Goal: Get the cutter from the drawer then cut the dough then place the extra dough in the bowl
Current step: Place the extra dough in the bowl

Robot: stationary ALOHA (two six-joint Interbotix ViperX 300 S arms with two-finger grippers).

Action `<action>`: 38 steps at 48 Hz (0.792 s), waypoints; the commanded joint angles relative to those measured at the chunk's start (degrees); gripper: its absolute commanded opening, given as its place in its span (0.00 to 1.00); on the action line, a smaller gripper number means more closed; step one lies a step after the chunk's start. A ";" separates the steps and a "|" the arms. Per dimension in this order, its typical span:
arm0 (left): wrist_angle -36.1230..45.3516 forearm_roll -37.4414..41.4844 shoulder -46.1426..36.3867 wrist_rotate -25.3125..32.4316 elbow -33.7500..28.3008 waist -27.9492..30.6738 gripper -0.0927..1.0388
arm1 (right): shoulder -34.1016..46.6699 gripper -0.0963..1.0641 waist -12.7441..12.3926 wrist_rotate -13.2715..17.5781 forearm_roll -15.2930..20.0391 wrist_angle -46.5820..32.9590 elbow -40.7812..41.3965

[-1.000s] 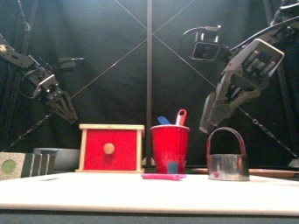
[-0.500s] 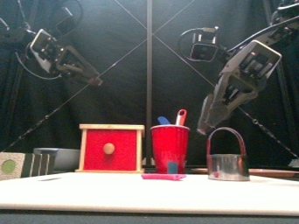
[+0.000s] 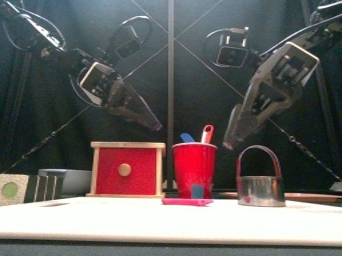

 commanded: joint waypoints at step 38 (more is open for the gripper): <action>14.59 -3.87 16.26 -0.18 -14.24 -9.93 0.80 | -16.26 0.79 -5.45 0.00 -0.88 -6.33 7.12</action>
